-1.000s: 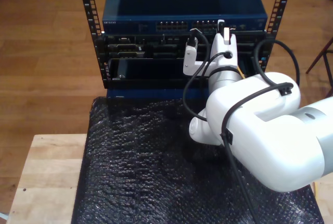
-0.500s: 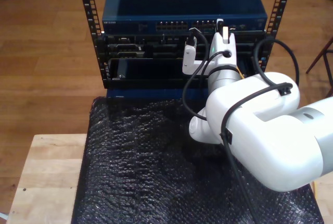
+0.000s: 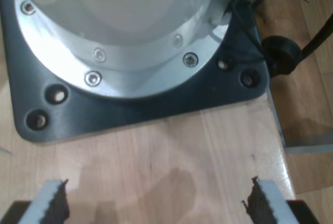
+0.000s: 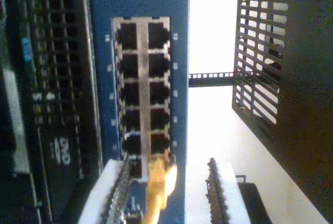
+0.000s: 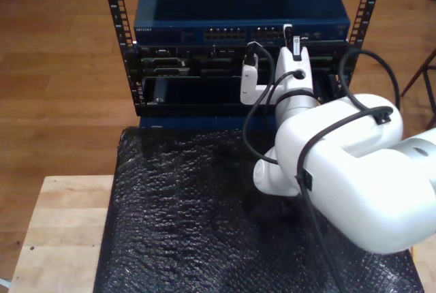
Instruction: Grab the cable and plug it in
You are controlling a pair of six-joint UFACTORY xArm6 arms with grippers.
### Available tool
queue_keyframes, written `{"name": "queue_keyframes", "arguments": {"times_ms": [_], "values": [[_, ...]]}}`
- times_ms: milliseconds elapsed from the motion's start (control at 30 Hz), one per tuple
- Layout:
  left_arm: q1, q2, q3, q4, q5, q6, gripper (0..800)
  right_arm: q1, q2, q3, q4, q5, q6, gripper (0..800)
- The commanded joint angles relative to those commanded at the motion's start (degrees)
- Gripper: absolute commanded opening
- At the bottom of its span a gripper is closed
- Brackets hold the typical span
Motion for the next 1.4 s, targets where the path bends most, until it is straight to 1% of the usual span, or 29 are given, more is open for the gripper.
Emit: {"name": "queue_keyframes", "arguments": {"times_ms": [133, 233, 267, 333, 467, 633, 833, 1000, 1133, 1267, 1400], "values": [[0.0, -0.1, 0.0, 0.0, 0.0, 0.0, 800, 0.6, -4.7, 5.1, 0.0, 0.4, 0.1, 413], [0.0, 0.0, 0.0, 0.0, 0.0, 0.0, 800, 0.7, -9.0, 8.9, 0.0, 3.2, 0.1, 437], [0.0, -0.1, 0.0, 0.0, 0.0, 0.0, 800, 0.6, -10.4, 10.1, 0.0, 4.3, 0.1, 467], [0.0, -0.1, 0.0, 0.0, 0.0, 0.0, 800, 0.6, -13.6, 13.0, -0.1, 7.5, 0.1, 518], [0.0, -0.1, 0.0, 0.0, 0.0, 0.0, 800, 0.5, -19.8, 17.8, -0.1, 14.0, 0.1, 579], [0.0, -0.1, 0.0, 0.0, 0.0, 0.0, 800, -0.4, -26.5, 21.8, -0.2, 22.6, 0.0, 593], [0.0, -0.1, 0.0, 0.0, 0.0, 0.0, 800, -6.8, -34.0, 23.9, -0.5, 36.2, -0.1, 641], [0.0, -0.1, 0.0, 0.0, 0.0, 0.0, 800, -13.3, -37.7, 23.6, -3.2, 46.2, -0.4, 656], [0.0, -0.1, 0.0, 0.0, 0.0, 0.0, 800, -18.8, -39.9, 23.5, -6.1, 54.8, -3.5, 723], [0.0, -0.1, 0.0, 0.0, 0.0, 0.0, 800, -22.6, -41.6, 23.7, -6.3, 60.1, -6.7, 728], [0.0, -0.1, 0.0, 0.0, 0.0, 0.0, 800, -27.5, -44.3, 23.9, -6.2, 66.5, -12.4, 736]]}}
